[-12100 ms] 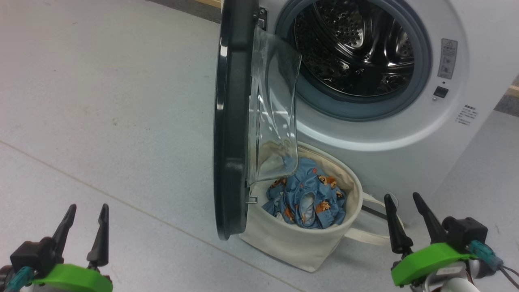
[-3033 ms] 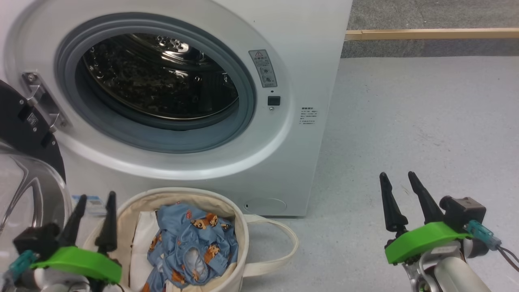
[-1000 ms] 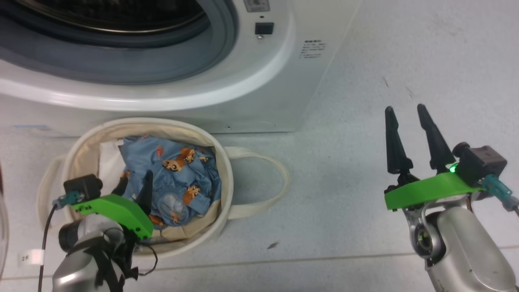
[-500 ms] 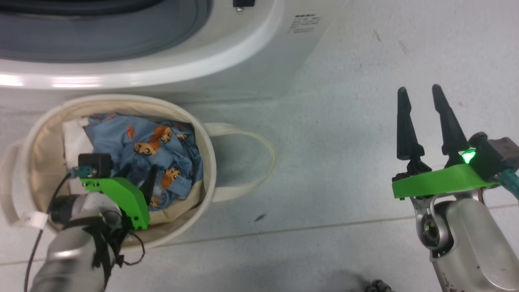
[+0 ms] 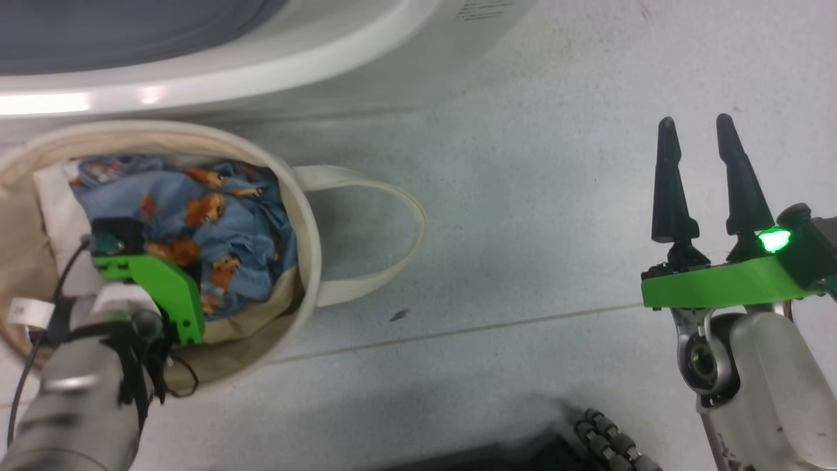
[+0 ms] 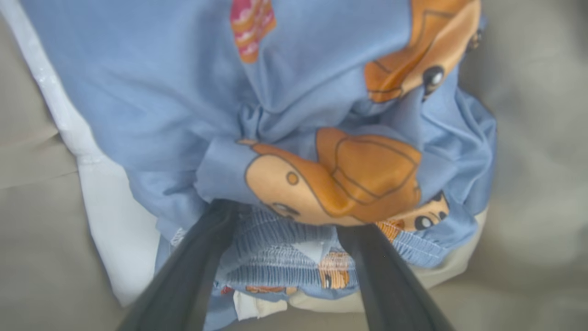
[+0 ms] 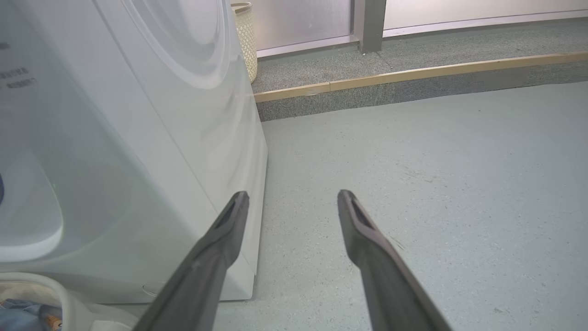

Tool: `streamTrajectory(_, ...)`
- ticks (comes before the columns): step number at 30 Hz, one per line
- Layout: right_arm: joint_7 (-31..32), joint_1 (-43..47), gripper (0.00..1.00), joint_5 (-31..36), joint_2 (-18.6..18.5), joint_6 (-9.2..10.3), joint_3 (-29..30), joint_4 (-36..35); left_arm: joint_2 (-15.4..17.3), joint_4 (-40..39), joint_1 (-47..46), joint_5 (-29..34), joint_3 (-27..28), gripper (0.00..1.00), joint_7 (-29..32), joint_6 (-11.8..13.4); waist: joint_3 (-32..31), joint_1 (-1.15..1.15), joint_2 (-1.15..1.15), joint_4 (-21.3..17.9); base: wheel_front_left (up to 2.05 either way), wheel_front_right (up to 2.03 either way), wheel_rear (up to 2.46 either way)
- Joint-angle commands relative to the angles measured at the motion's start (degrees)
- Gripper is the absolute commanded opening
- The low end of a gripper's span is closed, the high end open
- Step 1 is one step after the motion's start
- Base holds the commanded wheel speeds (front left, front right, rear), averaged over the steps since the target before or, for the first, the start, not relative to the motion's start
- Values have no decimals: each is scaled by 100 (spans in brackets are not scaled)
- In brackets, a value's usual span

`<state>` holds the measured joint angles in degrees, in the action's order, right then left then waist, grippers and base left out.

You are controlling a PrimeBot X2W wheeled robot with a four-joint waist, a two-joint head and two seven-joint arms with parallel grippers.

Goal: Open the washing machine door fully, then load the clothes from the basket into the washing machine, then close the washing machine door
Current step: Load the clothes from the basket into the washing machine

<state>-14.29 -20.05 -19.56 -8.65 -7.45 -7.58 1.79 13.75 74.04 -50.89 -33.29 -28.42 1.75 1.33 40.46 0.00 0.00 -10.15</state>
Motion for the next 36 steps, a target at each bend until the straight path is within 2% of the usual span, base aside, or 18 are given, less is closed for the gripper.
streamTrajectory(1, -63, 57, 100, 70, 34, -3, -50, -199, 256, -18, -82, 17, 162, 100, -108, 65, 114, 0, 0, -41, 0, 0, 0)
streamTrajectory(7, -64, 85, 100, 84, 44, -3, -7, -286, 221, -14, -258, -143, 291, 100, -286, 77, 270, 0, 0, -56, 0, 0, 0)
streamTrajectory(8, -64, 87, 100, 87, 43, -3, -1, -293, 210, -13, -257, -176, 312, 9, -289, 60, 276, 0, 0, -54, 0, 0, 0)
streamTrajectory(9, -64, 90, 100, 91, 44, -3, 5, -295, 199, -12, -242, -204, 324, 0, -255, 36, 273, 0, 0, -50, 0, 0, 0)
streamTrajectory(16, -66, 79, 100, 70, 38, -3, -17, -190, 79, -10, -106, -351, 385, 0, -345, -66, 28, 0, 0, 77, 0, 0, 0)
streamTrajectory(22, -67, 83, 100, -6, -12, -3, -119, 16, -106, -10, 4, -453, 418, 0, -615, -256, -344, 0, 0, 267, 0, 0, 0)
streamTrajectory(30, -70, -39, 100, -175, -171, -3, -336, 374, -236, -9, 460, -654, 506, 0, -1248, -656, -1312, 0, 0, 390, 0, 0, 0)
streamTrajectory(36, -70, 98, 100, -393, -280, -3, -442, 589, -278, -204, 800, -822, 644, 0, -1620, -810, -2002, 0, 0, 528, 0, 0, 0)
